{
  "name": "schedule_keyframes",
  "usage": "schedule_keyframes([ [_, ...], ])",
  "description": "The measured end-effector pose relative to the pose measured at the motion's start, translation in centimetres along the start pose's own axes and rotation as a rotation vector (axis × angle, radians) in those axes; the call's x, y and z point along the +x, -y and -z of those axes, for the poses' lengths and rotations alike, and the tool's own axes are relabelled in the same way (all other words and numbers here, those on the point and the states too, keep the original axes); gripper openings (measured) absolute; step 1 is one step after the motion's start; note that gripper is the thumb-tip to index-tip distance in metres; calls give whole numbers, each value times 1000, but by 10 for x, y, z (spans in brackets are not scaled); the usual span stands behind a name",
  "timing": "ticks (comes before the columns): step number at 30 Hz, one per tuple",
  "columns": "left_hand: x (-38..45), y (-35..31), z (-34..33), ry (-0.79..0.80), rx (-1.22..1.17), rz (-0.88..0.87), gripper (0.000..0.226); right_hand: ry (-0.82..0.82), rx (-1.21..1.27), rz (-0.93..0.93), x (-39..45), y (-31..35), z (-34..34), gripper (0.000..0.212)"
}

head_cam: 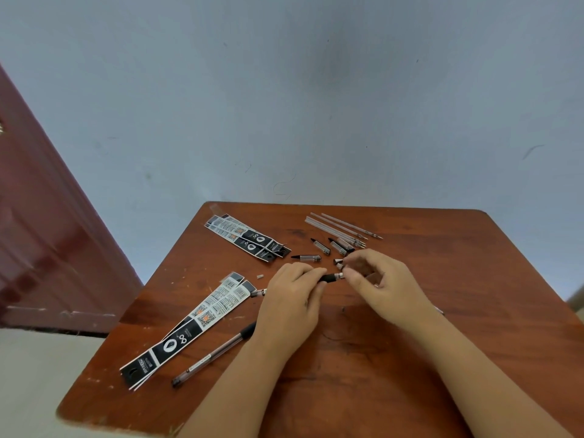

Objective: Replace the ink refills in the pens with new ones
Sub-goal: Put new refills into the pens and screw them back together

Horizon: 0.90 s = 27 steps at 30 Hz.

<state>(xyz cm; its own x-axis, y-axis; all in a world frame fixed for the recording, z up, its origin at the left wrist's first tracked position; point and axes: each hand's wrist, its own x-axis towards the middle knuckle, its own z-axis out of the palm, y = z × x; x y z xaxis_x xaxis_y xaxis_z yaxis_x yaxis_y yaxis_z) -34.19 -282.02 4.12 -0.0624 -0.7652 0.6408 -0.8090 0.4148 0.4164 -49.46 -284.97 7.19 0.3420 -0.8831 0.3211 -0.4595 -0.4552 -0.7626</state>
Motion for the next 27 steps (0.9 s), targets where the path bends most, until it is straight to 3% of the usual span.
schedule_keyframes([
  [3, 0, 0, 0, -1, -15, 14, 32, 2, 24, 43, -1, -3, 1, 23],
  [8, 1, -1, 1, 2, -28, 22, 32, 17, -93, 51, 2, -6, -2, 12],
  [12, 1, -1, 2, 2, -32, 17, 32, 24, -114, 22, 4, -5, 3, 31],
  [14, 1, -1, 3, -7, -43, 24, 31, 23, -15, 20, 4, -3, 8, 23],
  [16, 1, -1, 3, -14, -55, 26, 30, 63, 72, 26, 2, -2, 11, 28],
  [22, 1, 2, 2, 6, -53, 8, 29, 64, -153, 132, 2, -4, 4, 10],
  [27, 1, 3, 4, 5, -24, -11, 29, 83, -199, 157, 0, -1, -4, 9],
])
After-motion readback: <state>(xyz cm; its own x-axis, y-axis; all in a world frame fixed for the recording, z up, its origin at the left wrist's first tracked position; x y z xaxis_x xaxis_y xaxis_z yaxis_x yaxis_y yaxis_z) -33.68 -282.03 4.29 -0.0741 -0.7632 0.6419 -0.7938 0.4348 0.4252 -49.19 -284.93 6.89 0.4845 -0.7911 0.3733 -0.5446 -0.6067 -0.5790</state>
